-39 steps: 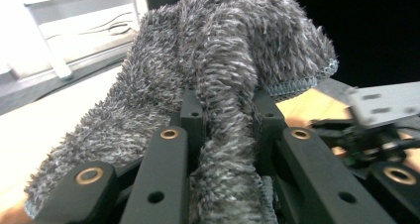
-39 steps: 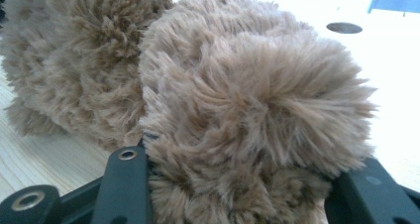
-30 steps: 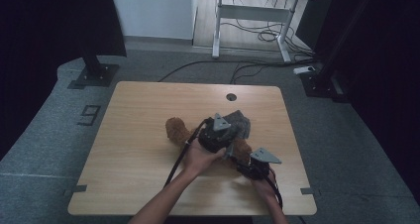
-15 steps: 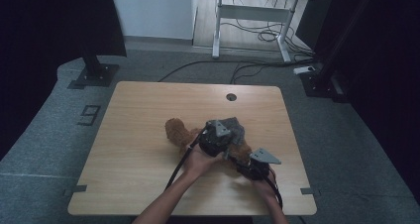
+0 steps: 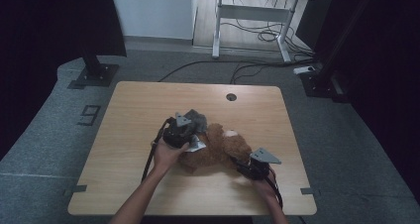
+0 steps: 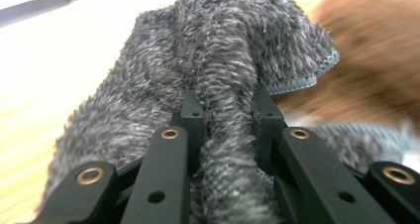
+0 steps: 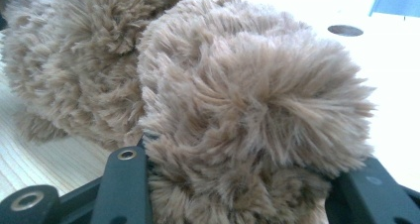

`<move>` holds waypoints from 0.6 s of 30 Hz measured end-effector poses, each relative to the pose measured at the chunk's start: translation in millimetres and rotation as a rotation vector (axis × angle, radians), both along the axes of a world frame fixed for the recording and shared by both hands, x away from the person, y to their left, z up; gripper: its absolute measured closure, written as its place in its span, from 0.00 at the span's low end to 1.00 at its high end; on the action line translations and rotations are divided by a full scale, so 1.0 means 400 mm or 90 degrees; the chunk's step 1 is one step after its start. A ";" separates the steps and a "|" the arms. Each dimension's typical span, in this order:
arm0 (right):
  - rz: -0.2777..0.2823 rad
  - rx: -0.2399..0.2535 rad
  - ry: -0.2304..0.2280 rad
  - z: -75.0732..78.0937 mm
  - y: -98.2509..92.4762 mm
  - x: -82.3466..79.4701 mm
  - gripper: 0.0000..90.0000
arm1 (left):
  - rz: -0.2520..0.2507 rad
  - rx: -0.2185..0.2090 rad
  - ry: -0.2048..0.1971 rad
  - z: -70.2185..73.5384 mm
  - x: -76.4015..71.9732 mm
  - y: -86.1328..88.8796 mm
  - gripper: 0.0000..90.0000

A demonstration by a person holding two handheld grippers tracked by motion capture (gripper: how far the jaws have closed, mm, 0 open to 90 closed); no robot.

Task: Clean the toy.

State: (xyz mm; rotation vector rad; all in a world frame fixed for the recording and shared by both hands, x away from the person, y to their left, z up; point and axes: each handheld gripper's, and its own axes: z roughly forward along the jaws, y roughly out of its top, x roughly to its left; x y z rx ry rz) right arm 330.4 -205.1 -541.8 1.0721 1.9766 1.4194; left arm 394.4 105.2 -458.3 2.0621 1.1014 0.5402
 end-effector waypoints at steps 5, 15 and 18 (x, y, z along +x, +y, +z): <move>0.001 -0.001 -0.002 0.000 0.001 0.000 0.53 | 0.026 -0.026 0.036 -0.040 0.012 0.073 0.81; -0.027 -0.007 -0.007 0.001 0.026 0.037 0.54 | -0.031 -0.041 -0.024 0.068 -0.017 -0.012 0.81; -0.040 -0.011 -0.011 0.001 0.042 0.050 0.54 | -0.049 -0.039 -0.013 0.067 -0.006 -0.065 0.81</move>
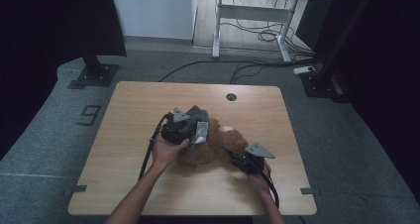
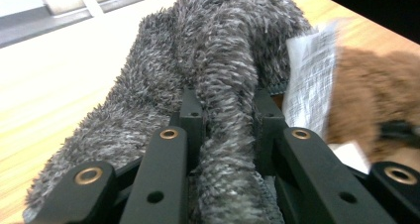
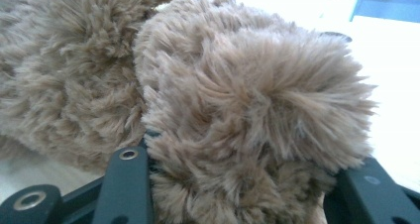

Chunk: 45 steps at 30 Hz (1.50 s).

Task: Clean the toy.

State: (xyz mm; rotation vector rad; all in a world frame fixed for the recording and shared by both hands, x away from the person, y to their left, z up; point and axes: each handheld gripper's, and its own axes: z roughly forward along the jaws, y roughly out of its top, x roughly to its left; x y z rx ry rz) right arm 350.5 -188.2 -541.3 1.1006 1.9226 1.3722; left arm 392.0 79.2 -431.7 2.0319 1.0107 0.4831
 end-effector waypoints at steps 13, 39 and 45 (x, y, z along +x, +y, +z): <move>0.002 0.007 0.016 0.014 -0.011 -0.012 0.30 | -0.018 -0.042 0.047 -0.059 -0.009 0.006 0.81; 0.061 0.082 0.174 0.060 -0.055 -0.029 0.06 | -0.102 -0.116 0.045 -0.082 -0.177 0.064 0.80; 0.074 0.045 0.192 0.039 -0.048 -0.054 0.06 | -0.062 -0.108 0.060 -0.076 -0.175 0.132 0.79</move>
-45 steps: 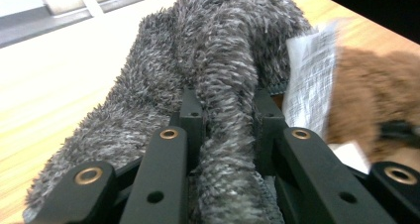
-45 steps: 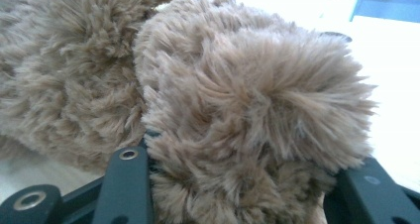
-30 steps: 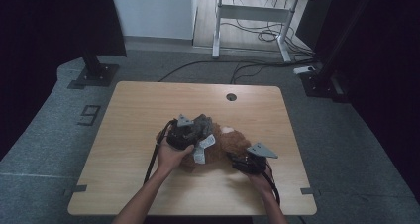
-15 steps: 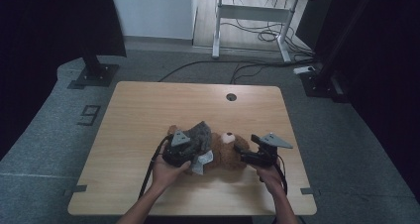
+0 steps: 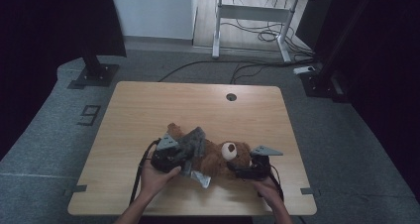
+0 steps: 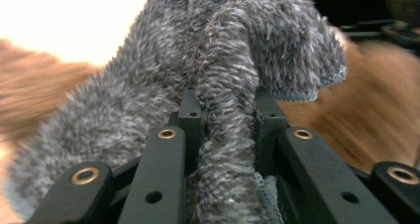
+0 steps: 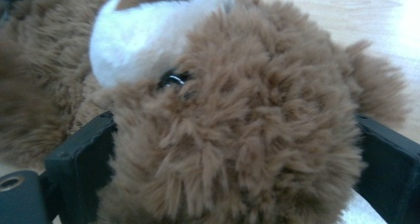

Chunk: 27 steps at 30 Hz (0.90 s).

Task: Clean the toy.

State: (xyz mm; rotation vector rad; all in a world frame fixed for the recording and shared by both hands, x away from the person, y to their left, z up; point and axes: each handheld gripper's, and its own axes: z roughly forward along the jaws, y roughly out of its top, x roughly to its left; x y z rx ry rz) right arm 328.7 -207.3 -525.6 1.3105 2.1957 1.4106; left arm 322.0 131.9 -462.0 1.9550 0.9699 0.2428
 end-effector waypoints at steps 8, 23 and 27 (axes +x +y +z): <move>-0.012 -0.023 -0.038 -0.019 0.019 -0.025 0.18 | 0.013 0.001 0.018 -0.043 0.000 0.002 0.79; -0.120 -0.033 -0.097 -0.040 0.010 0.058 0.27 | 0.056 -0.005 -0.011 -0.046 0.125 -0.065 0.79; -0.112 -0.031 -0.105 -0.039 0.005 0.053 0.27 | 0.045 -0.022 -0.044 0.000 0.106 -0.078 0.80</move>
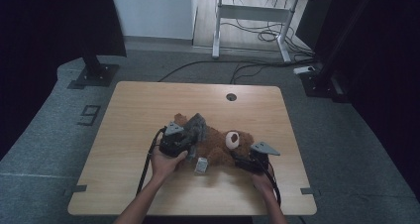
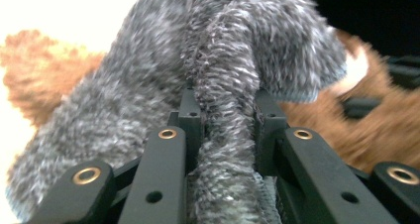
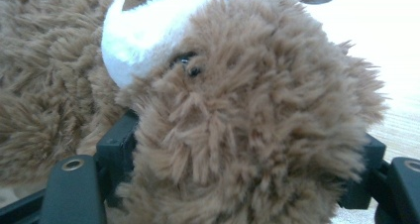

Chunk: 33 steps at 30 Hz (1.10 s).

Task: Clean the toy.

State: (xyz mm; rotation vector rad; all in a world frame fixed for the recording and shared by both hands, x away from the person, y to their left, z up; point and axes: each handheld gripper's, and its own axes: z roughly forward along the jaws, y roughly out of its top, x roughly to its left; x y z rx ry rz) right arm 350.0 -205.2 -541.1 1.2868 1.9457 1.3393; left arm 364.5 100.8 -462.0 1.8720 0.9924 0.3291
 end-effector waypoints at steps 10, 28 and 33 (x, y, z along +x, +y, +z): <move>0.015 -0.020 -0.011 0.010 0.005 -0.022 0.26 | -0.124 0.101 -0.033 0.020 -0.050 -0.252 0.80; 0.011 -0.021 -0.019 0.002 0.002 -0.023 0.27 | 0.010 0.077 -0.025 -0.003 -0.019 -0.022 0.81; 0.012 -0.021 -0.017 0.001 0.000 -0.024 0.27 | 0.044 0.097 0.030 -0.046 0.006 0.065 0.81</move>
